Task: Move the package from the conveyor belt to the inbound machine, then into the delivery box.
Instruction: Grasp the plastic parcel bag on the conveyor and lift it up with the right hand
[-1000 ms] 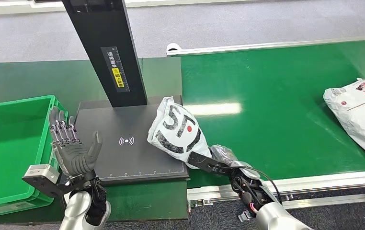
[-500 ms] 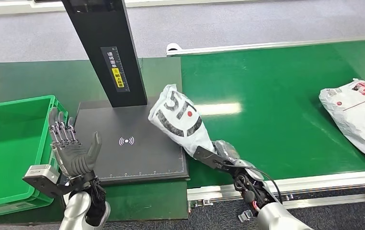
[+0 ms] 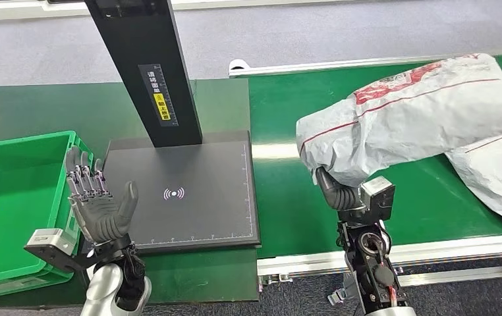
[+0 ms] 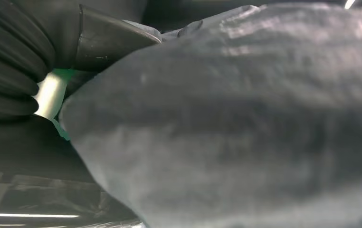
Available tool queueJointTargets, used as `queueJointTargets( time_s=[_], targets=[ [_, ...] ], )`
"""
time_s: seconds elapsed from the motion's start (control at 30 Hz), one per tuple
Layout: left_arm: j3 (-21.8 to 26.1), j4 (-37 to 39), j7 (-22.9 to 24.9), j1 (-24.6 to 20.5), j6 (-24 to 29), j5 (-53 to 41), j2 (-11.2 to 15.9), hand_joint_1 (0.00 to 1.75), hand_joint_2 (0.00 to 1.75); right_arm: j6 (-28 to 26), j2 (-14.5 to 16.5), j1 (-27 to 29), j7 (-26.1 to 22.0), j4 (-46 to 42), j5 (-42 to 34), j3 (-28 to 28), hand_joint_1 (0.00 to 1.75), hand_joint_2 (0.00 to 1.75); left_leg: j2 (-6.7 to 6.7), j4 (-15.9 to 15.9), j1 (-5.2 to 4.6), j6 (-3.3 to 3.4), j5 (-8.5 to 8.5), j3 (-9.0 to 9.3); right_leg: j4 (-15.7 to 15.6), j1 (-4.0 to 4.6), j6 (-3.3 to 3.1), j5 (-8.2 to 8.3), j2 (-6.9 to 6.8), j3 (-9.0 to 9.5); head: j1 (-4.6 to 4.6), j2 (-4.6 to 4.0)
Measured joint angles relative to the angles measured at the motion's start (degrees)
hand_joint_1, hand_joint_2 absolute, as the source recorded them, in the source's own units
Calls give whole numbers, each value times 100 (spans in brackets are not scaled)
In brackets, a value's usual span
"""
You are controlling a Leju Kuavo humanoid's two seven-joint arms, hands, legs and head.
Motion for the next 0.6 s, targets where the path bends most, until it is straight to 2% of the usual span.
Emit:
queueJointTargets(
  time_s=[0.23,0.3,0.33,0.47,0.53,0.6],
  targets=[
    [16,10,0,-23,-46,3,-16,0,175,303,29,278,52,-930,-135,7,175,175,2,0,0,0,0,0,0,0,0,0,1,1,2,0],
    [19,19,0,-37,-87,15,-17,0,175,890,29,308,193,-1038,-492,29,175,175,2,0,-1,0,0,0,0,-1,0,0,2,2,2,0],
    [20,31,0,-51,-117,22,-20,0,175,1357,29,315,347,-1070,-790,57,175,175,2,0,-1,0,0,0,0,-1,0,0,2,2,1,0],
    [15,114,0,-112,-200,32,-43,0,175,3336,55,287,1503,-981,-2450,250,175,175,2,0,0,0,0,0,0,0,0,0,2,2,1,0],
    [11,149,0,-127,-207,35,-52,0,175,3917,107,229,2019,-779,-3107,365,175,175,3,0,1,0,0,0,1,1,0,0,3,1,0,0],
    [10,183,0,-141,-209,36,-73,0,175,4207,180,137,2330,-520,-3517,490,175,175,3,0,1,0,1,0,1,1,0,0,3,2,0,0]
  ],
)
